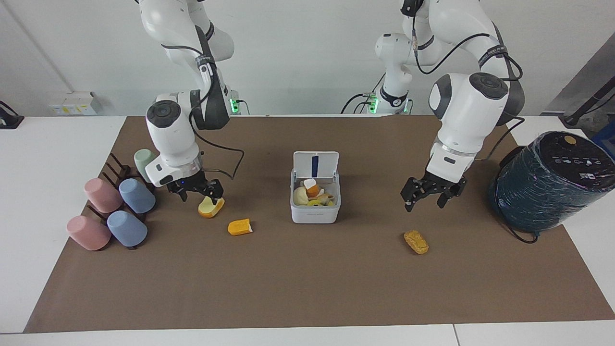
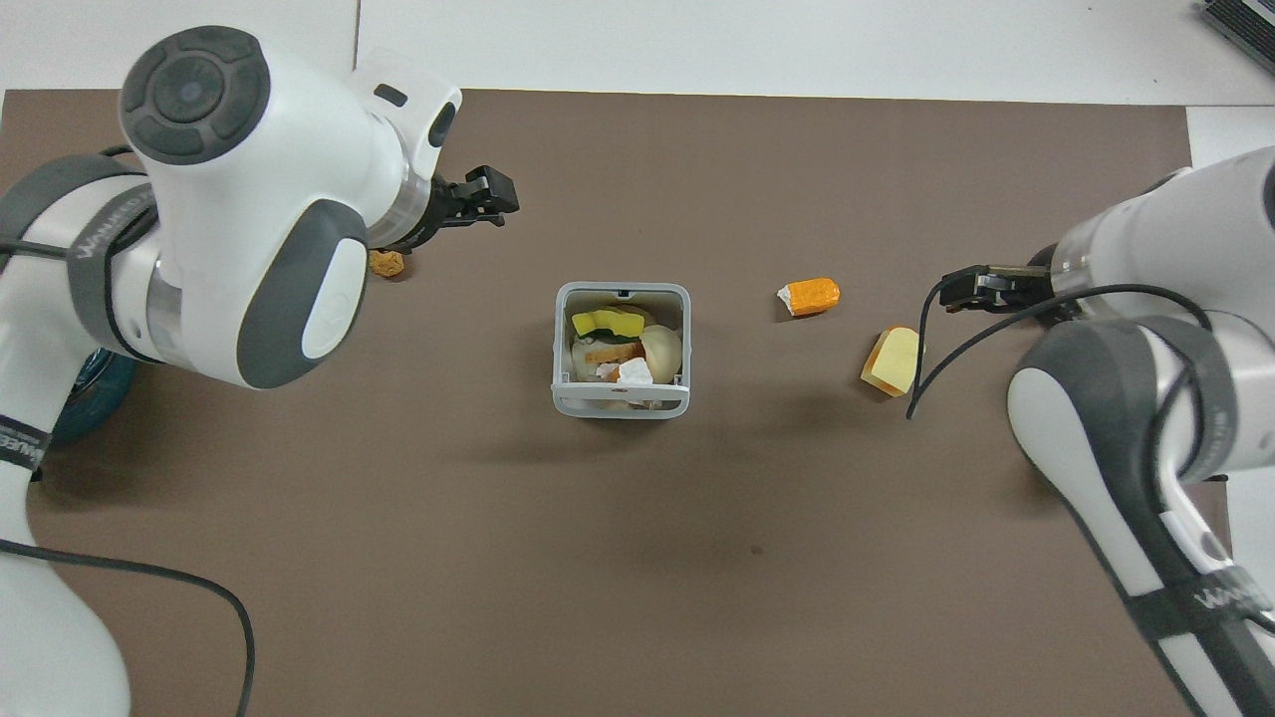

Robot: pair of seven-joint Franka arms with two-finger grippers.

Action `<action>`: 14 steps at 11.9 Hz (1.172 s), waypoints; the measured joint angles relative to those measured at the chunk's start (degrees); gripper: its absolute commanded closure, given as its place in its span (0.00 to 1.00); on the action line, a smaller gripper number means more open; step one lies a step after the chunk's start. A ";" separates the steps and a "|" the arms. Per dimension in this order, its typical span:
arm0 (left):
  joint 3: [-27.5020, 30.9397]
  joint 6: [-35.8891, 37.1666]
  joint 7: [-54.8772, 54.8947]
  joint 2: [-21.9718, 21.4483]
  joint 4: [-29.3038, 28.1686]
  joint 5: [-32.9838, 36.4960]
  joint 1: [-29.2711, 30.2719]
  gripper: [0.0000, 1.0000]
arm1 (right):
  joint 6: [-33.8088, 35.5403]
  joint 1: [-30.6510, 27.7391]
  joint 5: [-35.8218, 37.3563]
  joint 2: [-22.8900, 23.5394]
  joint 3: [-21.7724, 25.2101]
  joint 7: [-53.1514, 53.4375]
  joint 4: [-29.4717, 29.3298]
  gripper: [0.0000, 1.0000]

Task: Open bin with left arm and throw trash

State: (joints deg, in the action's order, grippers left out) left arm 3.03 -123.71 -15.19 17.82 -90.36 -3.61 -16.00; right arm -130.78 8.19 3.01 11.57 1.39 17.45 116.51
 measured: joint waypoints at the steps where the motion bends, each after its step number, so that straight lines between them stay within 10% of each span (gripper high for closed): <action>1: 0.01 -3.94 0.89 0.64 -1.76 0.00 0.12 0.00 | -1.60 0.01 0.00 0.04 0.00 0.00 1.75 0.00; 3: 0.01 -10.84 2.27 3.65 -4.36 0.62 0.50 0.00 | -7.01 0.40 0.00 0.06 0.00 0.00 5.95 0.00; 8: 0.04 -19.14 3.36 11.10 -4.79 3.24 2.42 0.00 | -10.24 2.19 0.00 0.02 -0.01 3.39 9.16 1.00; 12: -0.01 -22.19 3.49 12.14 -8.11 3.32 2.83 0.10 | -11.67 3.19 0.00 -1.31 -0.01 3.50 9.22 1.00; 14: -0.06 -24.87 3.49 12.15 -10.57 3.34 2.83 0.42 | -11.66 3.41 0.00 -3.75 -0.01 3.51 8.80 1.00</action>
State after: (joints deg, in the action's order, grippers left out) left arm 2.97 -148.58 -11.70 29.98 -100.93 -0.27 -13.17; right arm -142.45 11.60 3.01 7.82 1.38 20.96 125.31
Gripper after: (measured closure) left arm 0.057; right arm 0.899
